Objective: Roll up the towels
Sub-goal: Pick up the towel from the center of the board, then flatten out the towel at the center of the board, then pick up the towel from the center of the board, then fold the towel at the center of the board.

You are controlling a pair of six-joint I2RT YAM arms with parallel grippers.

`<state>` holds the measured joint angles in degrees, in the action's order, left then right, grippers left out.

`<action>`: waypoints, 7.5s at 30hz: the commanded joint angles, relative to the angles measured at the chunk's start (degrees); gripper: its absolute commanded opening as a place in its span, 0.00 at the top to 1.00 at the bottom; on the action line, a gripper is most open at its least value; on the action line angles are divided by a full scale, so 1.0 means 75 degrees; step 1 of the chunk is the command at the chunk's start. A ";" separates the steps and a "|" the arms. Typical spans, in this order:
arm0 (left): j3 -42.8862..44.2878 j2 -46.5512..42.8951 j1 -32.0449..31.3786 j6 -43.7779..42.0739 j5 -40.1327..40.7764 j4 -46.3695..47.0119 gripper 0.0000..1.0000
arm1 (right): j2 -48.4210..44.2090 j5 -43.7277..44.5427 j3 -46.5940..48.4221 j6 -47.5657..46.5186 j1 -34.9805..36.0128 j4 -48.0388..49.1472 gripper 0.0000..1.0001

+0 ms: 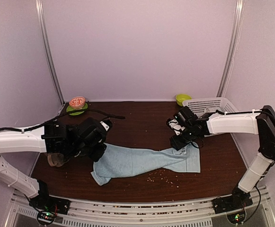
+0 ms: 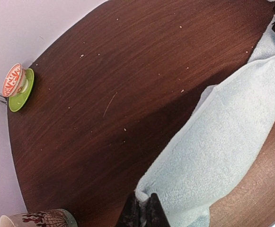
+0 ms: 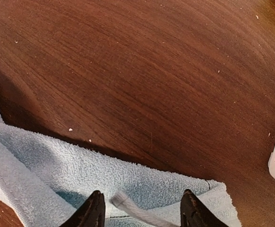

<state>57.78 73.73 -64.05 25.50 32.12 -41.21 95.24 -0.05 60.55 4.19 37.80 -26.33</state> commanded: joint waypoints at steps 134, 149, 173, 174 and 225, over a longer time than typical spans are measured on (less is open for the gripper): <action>-0.4755 -0.3592 0.4874 0.0699 -0.4030 0.5548 1.00 | -0.5071 -0.1069 -0.4424 0.1740 -0.0930 0.4883 1.00; -0.4894 -0.3182 0.4882 0.0735 -0.4911 0.6039 1.00 | -0.4996 -0.1027 -0.5046 0.2020 -0.0822 0.5478 1.00; -0.5012 -0.2641 0.4860 0.0891 -0.5682 0.5423 1.00 | -0.5554 -0.0850 -0.5169 0.3504 0.0104 0.2427 1.00; -0.4990 -0.2700 0.4859 0.0910 -0.5643 0.5300 1.00 | -0.5586 -0.0824 -0.5133 0.3489 0.0104 0.2216 1.00; -0.3721 -0.1358 0.2785 0.6086 -0.3413 0.1652 0.47 | -0.7692 -0.0247 -0.5200 0.6883 0.0115 0.0076 0.47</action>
<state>30.57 61.39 -43.66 69.36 5.48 -31.42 38.02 -2.70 22.44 56.14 38.28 -24.91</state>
